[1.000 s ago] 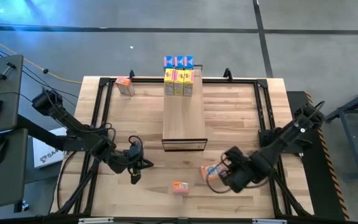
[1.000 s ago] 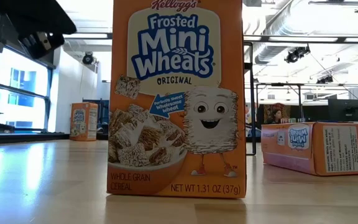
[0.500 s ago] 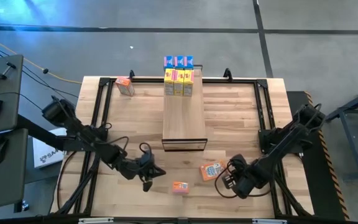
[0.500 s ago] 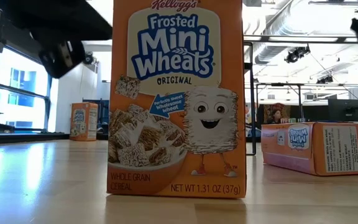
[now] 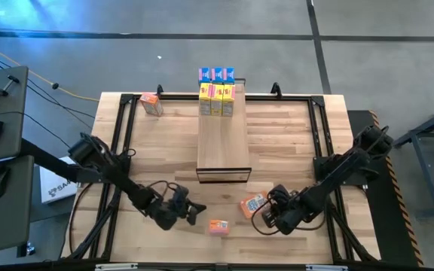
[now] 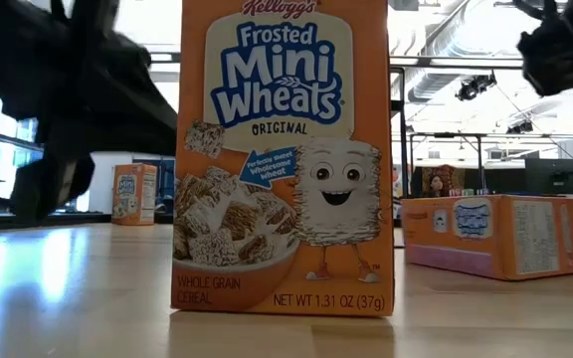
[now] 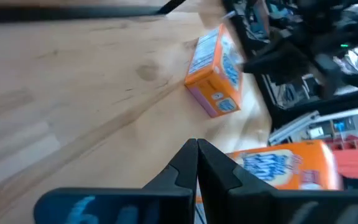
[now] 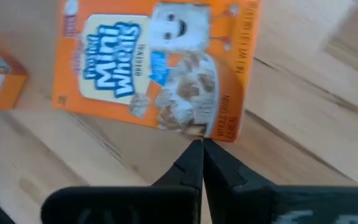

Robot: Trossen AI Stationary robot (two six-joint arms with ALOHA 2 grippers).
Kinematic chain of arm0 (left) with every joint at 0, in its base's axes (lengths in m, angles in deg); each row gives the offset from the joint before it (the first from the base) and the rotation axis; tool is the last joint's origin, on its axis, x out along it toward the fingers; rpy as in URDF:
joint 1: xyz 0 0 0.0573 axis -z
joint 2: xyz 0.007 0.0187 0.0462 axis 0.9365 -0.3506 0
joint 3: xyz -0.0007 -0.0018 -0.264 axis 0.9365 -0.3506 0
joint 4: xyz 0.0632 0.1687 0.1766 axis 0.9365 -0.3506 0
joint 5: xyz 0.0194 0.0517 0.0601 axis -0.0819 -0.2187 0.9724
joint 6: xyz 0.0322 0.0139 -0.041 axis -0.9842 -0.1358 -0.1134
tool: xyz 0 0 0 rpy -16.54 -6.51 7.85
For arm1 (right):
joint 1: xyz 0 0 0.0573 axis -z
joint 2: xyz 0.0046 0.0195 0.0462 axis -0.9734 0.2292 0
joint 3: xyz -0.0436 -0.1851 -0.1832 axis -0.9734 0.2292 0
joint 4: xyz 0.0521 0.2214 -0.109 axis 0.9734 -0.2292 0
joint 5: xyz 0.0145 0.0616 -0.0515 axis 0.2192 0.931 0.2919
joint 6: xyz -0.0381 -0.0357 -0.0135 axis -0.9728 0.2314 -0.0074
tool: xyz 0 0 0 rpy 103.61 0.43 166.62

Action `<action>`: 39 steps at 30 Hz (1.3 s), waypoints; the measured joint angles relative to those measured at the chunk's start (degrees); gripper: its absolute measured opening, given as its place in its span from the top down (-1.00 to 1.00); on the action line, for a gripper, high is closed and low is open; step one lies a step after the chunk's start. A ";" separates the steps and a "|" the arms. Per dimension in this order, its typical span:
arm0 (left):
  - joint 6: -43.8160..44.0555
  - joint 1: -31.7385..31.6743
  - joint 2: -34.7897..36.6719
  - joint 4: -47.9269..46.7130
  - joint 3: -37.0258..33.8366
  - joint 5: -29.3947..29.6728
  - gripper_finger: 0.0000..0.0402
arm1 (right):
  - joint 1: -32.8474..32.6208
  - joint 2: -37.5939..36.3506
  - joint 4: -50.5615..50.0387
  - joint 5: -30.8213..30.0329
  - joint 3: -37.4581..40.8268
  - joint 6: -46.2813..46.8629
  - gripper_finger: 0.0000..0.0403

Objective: Stack cereal on shelf
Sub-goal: Put the bottom right orange cereal box on the shelf

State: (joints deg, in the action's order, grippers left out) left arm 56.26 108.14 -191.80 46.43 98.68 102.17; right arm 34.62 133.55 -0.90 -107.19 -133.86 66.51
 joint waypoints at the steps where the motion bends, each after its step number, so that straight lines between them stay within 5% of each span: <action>1: 0.49 -0.01 -0.92 -0.10 0.54 0.03 1.00 | 0.59 0.00 1.57 -0.13 0.04 -1.59 1.00; 11: 0.14 -2.19 -7.32 -3.53 7.67 -1.99 1.00 | 6.35 -0.40 14.30 3.34 -0.02 -17.48 1.00; 21: -3.95 -4.15 -6.84 -3.75 7.76 -4.99 1.00 | 5.99 -6.33 -18.07 4.98 -5.25 -14.45 1.00; 26: -5.75 -5.36 -6.84 -3.61 7.74 -6.40 1.00 | 6.14 -5.97 -6.74 9.25 1.22 -13.39 1.00; 34: -5.77 -6.04 -6.84 -3.88 7.74 -6.66 1.00 | 8.59 -5.95 9.07 7.79 3.64 -17.86 1.00; 39: -5.78 -5.76 -6.84 -3.80 7.74 -6.17 1.00 | 9.26 -6.05 1.03 8.56 -0.77 -22.37 1.00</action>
State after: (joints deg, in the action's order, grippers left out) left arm 50.47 102.37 -198.63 42.63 106.42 96.01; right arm 43.88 127.50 0.13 -98.64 -134.63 44.14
